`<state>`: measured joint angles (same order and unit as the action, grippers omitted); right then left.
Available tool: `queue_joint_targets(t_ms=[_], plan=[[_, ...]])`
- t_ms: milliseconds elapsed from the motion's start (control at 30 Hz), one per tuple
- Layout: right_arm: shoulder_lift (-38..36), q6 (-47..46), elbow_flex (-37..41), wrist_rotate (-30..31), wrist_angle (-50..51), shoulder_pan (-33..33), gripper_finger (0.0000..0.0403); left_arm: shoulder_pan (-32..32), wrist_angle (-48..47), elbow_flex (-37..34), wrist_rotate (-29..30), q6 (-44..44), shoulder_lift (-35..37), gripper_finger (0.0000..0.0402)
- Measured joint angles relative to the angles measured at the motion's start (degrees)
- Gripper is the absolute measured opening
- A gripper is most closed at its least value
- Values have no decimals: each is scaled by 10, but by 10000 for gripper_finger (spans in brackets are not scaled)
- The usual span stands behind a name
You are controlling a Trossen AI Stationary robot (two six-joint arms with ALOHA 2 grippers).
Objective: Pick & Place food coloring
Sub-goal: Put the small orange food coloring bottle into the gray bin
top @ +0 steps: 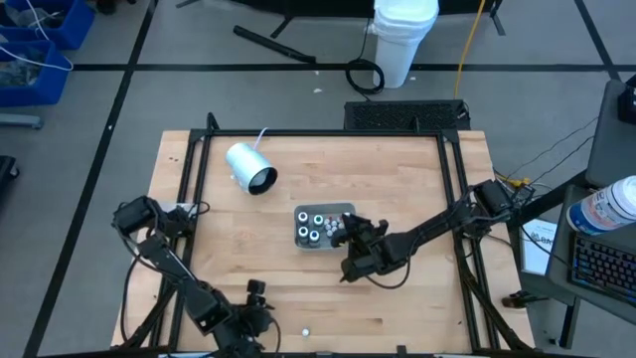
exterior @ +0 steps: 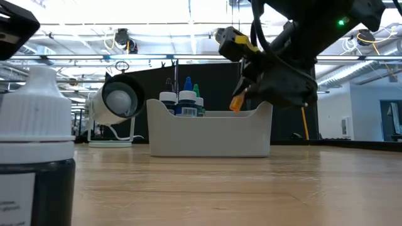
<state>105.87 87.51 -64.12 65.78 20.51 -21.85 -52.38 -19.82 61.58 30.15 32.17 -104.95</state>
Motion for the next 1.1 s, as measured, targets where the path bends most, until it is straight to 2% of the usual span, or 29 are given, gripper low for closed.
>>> queue_joint_targets(t_ms=[200,500,900,1100], plan=[[0,46,0,-3,-11,-24,47,7,5,0,-1,-1,0,161],[0,48,0,-32,-10,-72,47,7,5,0,-1,-3,0,161],[63,66,-10,-1,-13,-67,47,7,18,0,-1,-5,0,161],[64,79,-24,-21,-14,-73,47,7,21,0,-1,-18,0,161]])
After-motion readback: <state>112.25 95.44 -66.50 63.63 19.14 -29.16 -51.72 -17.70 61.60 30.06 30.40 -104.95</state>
